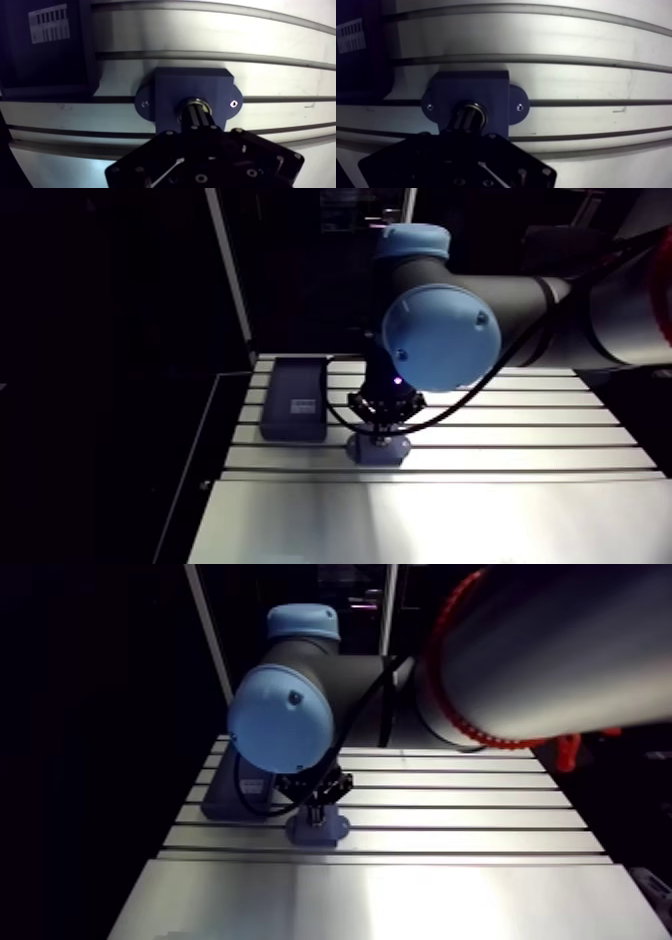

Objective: Pick up the bearing and press it into the housing until flush.

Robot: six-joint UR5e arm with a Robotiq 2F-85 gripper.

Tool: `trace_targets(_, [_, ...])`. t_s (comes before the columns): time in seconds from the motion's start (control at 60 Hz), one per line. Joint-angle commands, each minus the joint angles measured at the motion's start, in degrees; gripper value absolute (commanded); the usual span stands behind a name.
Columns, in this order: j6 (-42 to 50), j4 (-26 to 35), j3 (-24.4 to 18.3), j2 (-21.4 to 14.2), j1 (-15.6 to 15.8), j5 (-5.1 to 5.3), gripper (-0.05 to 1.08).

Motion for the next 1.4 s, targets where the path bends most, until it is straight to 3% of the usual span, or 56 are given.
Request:
trace_targets(0.017, [0.00,0.01,0.01,0.10,0.01,0.00,1.07])
trace_targets(1.4, [-0.36,0.01,0.18,0.54,-0.08,-0.09,1.07])
